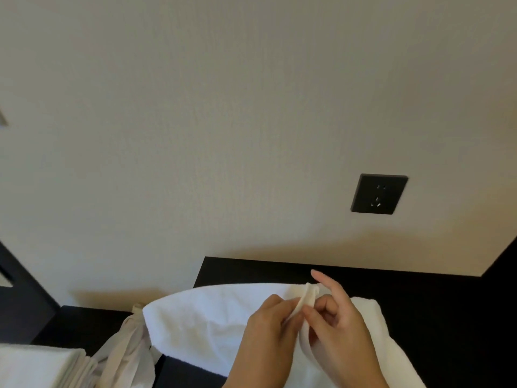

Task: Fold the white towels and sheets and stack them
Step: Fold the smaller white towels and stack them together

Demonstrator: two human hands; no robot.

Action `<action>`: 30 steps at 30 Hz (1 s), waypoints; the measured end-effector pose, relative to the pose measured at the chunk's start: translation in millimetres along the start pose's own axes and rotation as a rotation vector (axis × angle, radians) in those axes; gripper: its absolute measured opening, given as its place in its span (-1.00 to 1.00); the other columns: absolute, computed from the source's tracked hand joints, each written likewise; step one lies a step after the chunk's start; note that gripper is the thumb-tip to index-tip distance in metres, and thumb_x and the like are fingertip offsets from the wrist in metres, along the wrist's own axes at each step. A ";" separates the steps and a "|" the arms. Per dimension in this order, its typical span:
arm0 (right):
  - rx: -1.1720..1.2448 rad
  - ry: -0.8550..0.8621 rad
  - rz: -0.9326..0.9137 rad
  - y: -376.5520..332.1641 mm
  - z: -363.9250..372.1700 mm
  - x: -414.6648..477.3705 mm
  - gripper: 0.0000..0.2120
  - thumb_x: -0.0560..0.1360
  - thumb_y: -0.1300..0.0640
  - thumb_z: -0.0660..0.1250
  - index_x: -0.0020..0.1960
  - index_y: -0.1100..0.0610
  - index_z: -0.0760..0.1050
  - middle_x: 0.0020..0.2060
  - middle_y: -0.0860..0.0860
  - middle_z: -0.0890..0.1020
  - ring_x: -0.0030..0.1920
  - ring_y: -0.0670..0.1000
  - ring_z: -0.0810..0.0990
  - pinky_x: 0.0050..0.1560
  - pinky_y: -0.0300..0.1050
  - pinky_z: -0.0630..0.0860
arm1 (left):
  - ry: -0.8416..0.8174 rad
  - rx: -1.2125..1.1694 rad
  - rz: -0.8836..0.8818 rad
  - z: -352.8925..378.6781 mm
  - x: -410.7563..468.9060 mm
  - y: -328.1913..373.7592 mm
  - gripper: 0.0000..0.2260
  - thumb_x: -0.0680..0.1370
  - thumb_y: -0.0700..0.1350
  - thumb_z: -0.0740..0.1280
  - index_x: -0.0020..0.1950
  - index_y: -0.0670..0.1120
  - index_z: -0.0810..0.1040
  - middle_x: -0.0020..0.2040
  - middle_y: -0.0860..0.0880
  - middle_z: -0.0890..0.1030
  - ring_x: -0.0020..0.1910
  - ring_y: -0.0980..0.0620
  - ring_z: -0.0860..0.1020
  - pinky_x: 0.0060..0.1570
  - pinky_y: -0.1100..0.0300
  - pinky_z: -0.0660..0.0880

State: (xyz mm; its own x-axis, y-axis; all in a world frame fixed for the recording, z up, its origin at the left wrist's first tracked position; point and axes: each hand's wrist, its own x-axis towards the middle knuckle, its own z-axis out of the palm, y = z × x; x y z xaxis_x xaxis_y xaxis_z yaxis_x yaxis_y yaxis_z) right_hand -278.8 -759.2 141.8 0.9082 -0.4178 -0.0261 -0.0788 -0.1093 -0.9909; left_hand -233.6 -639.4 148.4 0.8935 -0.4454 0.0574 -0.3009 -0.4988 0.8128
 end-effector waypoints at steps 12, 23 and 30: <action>0.183 -0.130 -0.076 -45.0 -33.2 19.9 -0.91 0.53 0.43 0.29 0.00 0.32 0.50 -0.32 0.27 0.67 -0.35 0.15 0.67 -0.28 -0.10 0.62 | 0.069 0.103 0.173 -32.1 4.9 6.6 -0.78 0.58 -0.16 0.30 0.09 0.16 0.56 -0.07 0.18 0.56 -0.09 0.23 0.50 -0.13 0.43 0.41; 0.432 0.252 -0.496 -150.0 -103.4 60.5 -0.82 0.55 0.39 0.30 -0.10 0.13 0.44 -0.34 0.16 0.69 -0.28 0.14 0.72 -0.19 -0.12 0.66 | 0.269 0.329 -0.062 -103.4 55.0 10.1 -0.95 0.57 -0.18 0.24 -0.06 -0.05 0.48 -0.21 0.02 0.57 -0.27 0.01 0.56 -0.31 0.18 0.50; 0.335 0.264 -0.393 -145.1 -149.8 50.8 -0.92 0.56 0.37 0.28 -0.04 0.22 0.44 -0.26 0.21 0.71 -0.22 0.15 0.73 -0.13 -0.08 0.68 | 0.016 -0.373 -0.366 -153.3 50.5 14.0 -0.92 0.61 -0.32 0.23 0.01 -0.28 0.51 -0.37 -0.21 0.65 -0.50 -0.05 0.61 -0.49 0.18 0.57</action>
State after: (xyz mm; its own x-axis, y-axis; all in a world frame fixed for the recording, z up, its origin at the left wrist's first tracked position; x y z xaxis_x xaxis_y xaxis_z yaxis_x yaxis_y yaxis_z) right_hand -282.9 -899.7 304.1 0.7061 -0.6193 0.3435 0.4171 -0.0283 -0.9084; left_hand -141.6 -554.9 251.6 0.9236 -0.2787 -0.2632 0.1693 -0.3194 0.9324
